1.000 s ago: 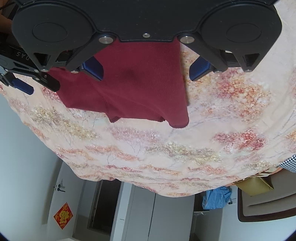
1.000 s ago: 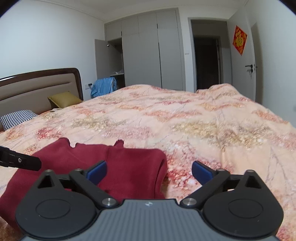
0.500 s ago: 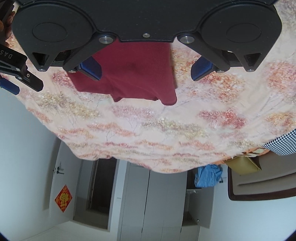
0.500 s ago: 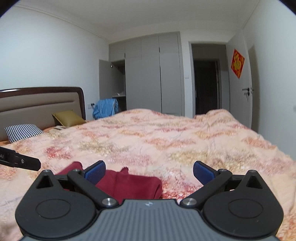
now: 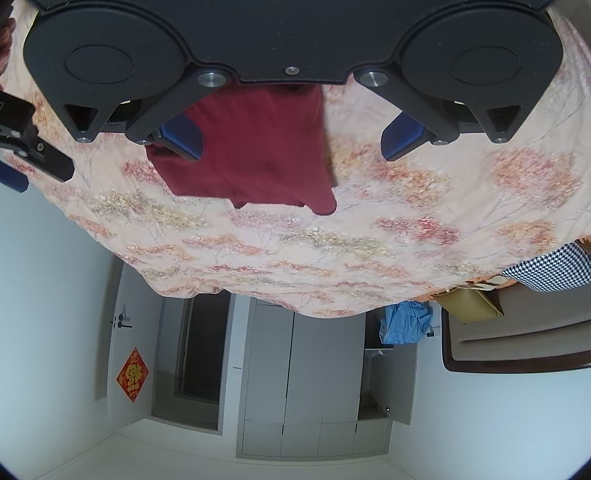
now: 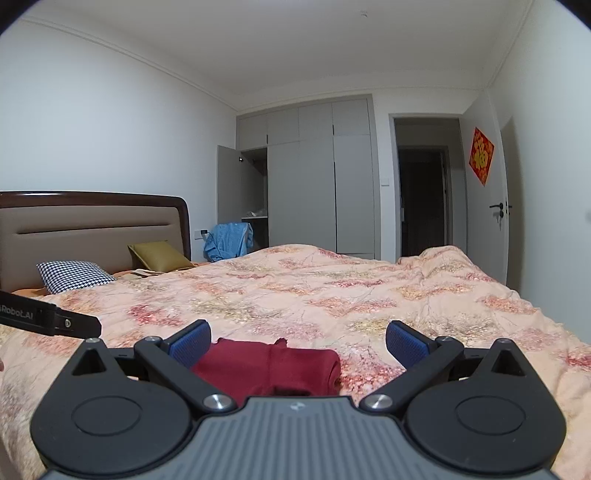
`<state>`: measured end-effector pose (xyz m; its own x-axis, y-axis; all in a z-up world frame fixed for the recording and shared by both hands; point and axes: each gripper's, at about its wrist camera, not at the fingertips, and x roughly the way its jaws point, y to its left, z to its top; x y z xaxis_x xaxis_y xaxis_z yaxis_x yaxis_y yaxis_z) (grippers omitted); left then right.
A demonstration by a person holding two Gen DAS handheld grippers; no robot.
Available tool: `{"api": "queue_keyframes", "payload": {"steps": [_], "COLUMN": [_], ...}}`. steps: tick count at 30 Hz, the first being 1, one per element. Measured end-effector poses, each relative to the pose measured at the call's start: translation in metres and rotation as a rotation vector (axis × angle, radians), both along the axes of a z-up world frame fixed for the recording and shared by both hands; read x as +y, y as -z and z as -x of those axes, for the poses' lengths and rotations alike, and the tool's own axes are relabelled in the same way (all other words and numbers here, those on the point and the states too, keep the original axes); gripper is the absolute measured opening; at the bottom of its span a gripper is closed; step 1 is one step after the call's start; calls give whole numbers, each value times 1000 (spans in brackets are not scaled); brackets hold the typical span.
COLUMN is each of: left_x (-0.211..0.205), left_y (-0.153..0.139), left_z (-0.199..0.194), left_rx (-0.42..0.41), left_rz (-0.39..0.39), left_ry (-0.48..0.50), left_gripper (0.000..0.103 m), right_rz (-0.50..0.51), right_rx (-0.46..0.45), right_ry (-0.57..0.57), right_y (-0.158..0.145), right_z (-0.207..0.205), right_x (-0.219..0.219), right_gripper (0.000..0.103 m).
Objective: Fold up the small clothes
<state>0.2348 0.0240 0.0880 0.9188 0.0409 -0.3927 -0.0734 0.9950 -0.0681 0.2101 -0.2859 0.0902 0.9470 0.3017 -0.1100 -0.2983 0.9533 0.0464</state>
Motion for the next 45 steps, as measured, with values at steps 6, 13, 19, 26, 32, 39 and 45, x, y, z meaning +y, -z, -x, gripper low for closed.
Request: {"api": "queue_keyframes", "payload": {"steps": [6, 13, 19, 26, 32, 39, 45], "left_x": [-3, -2, 3, 8, 7, 10, 10], "left_y": [14, 38, 59, 71, 80, 86, 90], "left_z": [32, 61, 77, 85, 81, 76, 74], "left_rx": [3, 32, 43, 38, 41, 53, 64], "left_rz": [-1, 10, 36, 37, 5, 4, 8], "left_ry": [13, 24, 7, -17, -26, -30, -31], "left_gripper": [102, 102, 102, 102, 102, 102, 102], "right_rz": [4, 29, 31, 33, 31, 32, 28], "right_rx": [-7, 29, 56, 34, 74, 144, 160], "right_ry": [0, 18, 51, 78, 79, 83, 91], "right_y": [6, 28, 44, 53, 66, 79, 83], "right_z": [40, 81, 102, 109, 110, 100, 98], "right_x": [-3, -4, -1, -2, -1, 0, -3], "right_gripper": [103, 103, 103, 103, 103, 103, 103]}}
